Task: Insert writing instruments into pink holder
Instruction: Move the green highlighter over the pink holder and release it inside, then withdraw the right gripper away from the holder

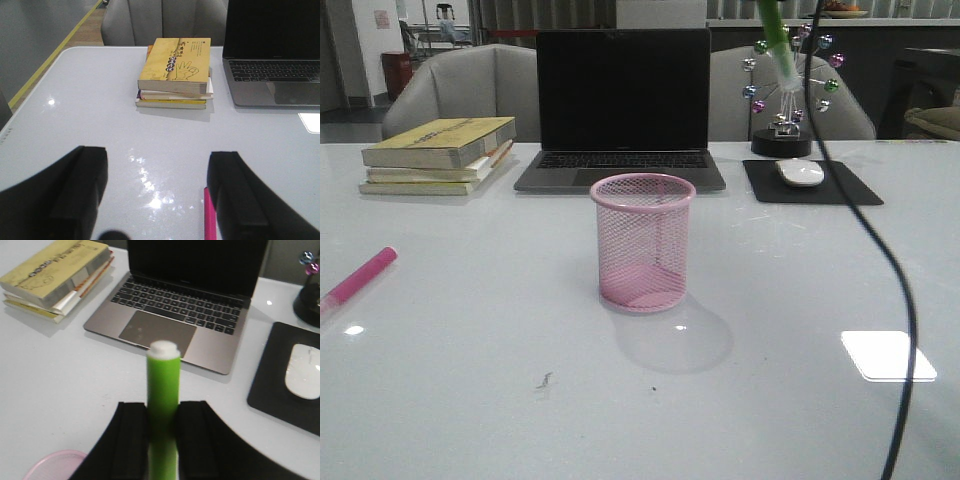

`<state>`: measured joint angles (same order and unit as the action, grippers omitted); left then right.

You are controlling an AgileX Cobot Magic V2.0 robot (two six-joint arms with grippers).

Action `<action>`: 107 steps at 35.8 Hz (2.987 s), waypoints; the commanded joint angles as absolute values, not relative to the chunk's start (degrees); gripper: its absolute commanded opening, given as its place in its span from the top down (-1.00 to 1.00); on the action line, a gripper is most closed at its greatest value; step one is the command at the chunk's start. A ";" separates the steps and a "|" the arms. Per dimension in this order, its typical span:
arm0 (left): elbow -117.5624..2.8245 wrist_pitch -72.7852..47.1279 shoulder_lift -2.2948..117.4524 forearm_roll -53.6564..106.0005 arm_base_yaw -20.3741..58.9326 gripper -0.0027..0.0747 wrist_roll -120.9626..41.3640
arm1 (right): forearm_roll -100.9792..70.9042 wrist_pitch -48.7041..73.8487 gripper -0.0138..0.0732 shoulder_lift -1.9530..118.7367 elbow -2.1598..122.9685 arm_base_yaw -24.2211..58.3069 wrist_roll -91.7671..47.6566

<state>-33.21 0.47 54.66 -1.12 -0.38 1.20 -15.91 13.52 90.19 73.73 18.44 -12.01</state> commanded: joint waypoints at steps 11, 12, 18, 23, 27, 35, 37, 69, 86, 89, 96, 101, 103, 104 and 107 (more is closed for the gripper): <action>-35.37 5.32 54.09 -0.64 -0.39 -0.33 1.72 | -13.02 -16.23 0.55 89.12 62.39 30.19 -12.80; -35.37 5.32 54.09 -0.64 -0.39 -0.33 1.72 | -11.94 -17.28 0.55 89.55 62.15 30.69 -12.80; -35.37 5.32 54.09 -0.64 -0.39 -0.33 1.72 | -8.58 -22.52 0.55 92.94 61.59 33.00 -12.80; -35.37 5.32 54.09 -0.64 -0.39 -0.33 1.72 | -8.63 -22.70 0.55 96.30 61.59 33.01 -12.60; -35.37 5.32 54.09 -0.64 -0.39 -0.33 1.72 | -8.63 -22.90 0.55 98.90 61.59 33.01 -12.60; -35.37 5.24 54.09 -0.64 -0.39 -0.33 1.72 | -9.08 -21.33 0.42 99.92 61.59 33.01 -12.58; -35.37 5.24 54.09 -0.64 -0.39 -0.33 1.72 | -9.23 -20.93 0.29 99.92 61.59 33.01 -12.58; -35.37 4.86 54.09 -0.64 -0.39 -0.33 1.72 | -11.54 11.07 -0.22 68.95 59.42 19.49 -13.48; -35.37 4.25 54.09 -0.64 -0.39 -0.33 1.72 | -11.54 18.66 -0.22 45.33 39.98 1.68 -13.48; -35.37 3.46 54.09 -0.64 -0.39 -0.33 1.72 | -11.54 20.65 -0.22 42.44 37.76 -0.34 -13.48; -35.37 1.81 54.09 -1.70 0.34 -0.33 1.72 | -11.54 22.15 -0.22 39.68 33.59 -2.53 -13.48; -36.33 2.52 54.14 -6.79 4.31 -0.33 1.72 | -11.66 22.24 -0.22 39.68 33.39 -2.53 -13.48; -37.46 2.24 54.41 -7.85 6.84 -0.33 1.72 | -11.66 22.13 -0.22 39.68 33.39 -2.53 -13.48; -38.33 1.75 54.70 -8.03 7.78 -0.34 1.72 | -11.66 22.07 -0.22 39.68 33.39 -2.53 -13.48; -41.13 -0.46 56.04 -7.90 10.44 -0.34 1.72 | -11.66 21.92 -0.22 39.68 33.39 -2.53 -13.48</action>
<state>-36.44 -2.90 55.52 -7.31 7.74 1.20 -11.53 26.20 39.97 31.76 -2.24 -13.07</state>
